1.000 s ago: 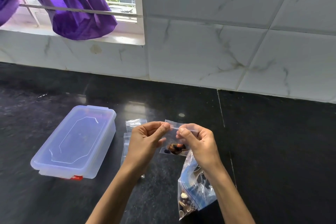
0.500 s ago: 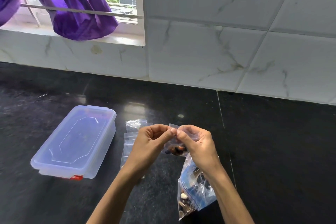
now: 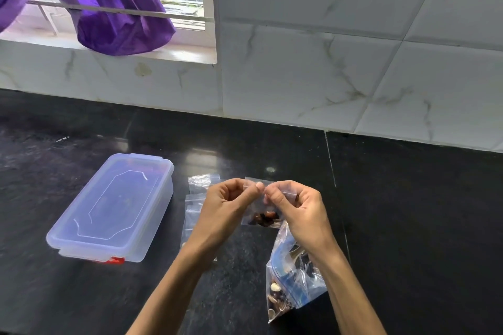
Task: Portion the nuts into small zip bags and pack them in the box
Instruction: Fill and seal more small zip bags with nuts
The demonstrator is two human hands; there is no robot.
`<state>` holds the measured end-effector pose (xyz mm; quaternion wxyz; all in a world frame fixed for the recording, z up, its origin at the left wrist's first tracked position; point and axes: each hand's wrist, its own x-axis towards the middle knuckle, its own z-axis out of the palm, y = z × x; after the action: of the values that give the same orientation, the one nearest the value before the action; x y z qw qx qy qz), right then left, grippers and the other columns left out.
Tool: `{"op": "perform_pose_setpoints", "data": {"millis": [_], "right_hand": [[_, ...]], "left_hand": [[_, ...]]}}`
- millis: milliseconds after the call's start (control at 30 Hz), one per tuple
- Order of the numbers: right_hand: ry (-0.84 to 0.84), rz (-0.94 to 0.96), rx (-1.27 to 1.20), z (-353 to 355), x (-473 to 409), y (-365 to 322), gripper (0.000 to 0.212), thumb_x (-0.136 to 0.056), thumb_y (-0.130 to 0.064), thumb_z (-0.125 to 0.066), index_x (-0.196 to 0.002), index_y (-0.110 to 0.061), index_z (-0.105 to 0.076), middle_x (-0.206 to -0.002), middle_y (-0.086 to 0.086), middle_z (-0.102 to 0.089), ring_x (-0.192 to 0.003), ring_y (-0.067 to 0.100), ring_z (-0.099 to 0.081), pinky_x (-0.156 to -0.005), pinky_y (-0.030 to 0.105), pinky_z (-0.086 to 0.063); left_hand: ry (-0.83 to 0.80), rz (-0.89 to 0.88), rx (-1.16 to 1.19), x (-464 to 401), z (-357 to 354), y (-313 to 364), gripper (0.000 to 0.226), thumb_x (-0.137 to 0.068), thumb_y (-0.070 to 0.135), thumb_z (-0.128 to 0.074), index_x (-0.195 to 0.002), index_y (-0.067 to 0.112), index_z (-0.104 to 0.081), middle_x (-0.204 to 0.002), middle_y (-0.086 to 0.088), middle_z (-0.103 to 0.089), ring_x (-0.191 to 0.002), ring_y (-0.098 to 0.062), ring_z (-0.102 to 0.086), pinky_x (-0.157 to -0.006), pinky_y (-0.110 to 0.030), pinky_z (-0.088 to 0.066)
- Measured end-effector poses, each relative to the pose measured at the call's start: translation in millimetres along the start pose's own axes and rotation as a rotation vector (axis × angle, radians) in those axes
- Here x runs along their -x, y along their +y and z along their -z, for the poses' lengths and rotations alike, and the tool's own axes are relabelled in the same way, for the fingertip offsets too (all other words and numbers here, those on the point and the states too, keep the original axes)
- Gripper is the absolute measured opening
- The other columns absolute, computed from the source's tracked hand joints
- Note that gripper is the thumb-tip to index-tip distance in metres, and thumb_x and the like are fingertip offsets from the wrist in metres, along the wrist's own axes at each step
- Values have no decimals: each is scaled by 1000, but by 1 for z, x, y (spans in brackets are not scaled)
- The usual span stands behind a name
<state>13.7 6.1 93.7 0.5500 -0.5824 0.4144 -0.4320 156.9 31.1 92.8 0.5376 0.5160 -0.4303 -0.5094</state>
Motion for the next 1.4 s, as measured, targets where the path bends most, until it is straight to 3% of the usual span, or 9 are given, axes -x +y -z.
{"op": "perform_pose_setpoints", "data": {"millis": [100,300,467,700,800,967,1133,1400], "right_hand": [[-12,-28,-38,2,2,-1,17,-88,-19,-62,-95,-6,-70,-81,3,-75,-77,16,-73,-62,19,-55],[97,-64,19,7,3,7,21,-83,-29,-65,-89,-11,-73,-79,4,-75,-81,15,-72,-71,22,-55],[85,-33,3,4,5,6,21,-82,-28,-65,-88,-9,-72,-79,0,-74,-82,14,-71,-69,19,-55],[61,-95,-43,7,6,7,28,-80,-32,-66,-93,-9,-73,-86,6,-75,-86,18,-72,-78,29,-57],[91,-116,-73,10,6,10,18,-85,-25,-66,-91,-10,-74,-85,9,-75,-87,21,-72,-81,33,-57],[118,-119,-126,9,4,10,12,-88,-15,-63,-87,-7,-72,-80,10,-74,-82,23,-72,-79,32,-57],[140,-116,-162,5,3,12,11,-89,-14,-61,-85,-7,-69,-81,13,-72,-84,29,-69,-82,38,-56],[186,-63,-202,0,4,12,11,-88,-10,-61,-80,-13,-68,-78,8,-69,-82,24,-67,-80,33,-55]], "left_hand": [[-58,-15,-29,1,0,-2,30,-77,37,-63,-90,12,-72,-88,-8,-75,-86,-22,-72,-79,-32,-57],[49,-90,-53,2,-4,-6,23,-78,33,-61,-83,13,-71,-82,-4,-75,-79,-15,-71,-72,-23,-54],[27,6,49,3,-8,-7,24,-77,34,-59,-81,11,-67,-80,-5,-74,-82,-18,-72,-72,-22,-56],[-35,7,43,2,-4,-9,25,-73,36,-64,-81,13,-69,-84,-7,-74,-86,-23,-72,-80,-32,-57],[-32,-8,62,2,-5,-7,24,-76,30,-63,-86,9,-69,-85,-6,-75,-86,-20,-72,-76,-25,-56],[-68,1,33,2,-5,-7,32,-81,29,-60,-97,1,-67,-91,-11,-74,-91,-22,-72,-85,-31,-56],[-62,-7,35,3,-7,-5,32,-80,28,-61,-97,1,-67,-90,-10,-75,-90,-22,-72,-86,-32,-56],[-54,-20,51,4,-9,-5,30,-79,29,-61,-94,4,-67,-89,-7,-75,-89,-20,-72,-79,-26,-56]]}}
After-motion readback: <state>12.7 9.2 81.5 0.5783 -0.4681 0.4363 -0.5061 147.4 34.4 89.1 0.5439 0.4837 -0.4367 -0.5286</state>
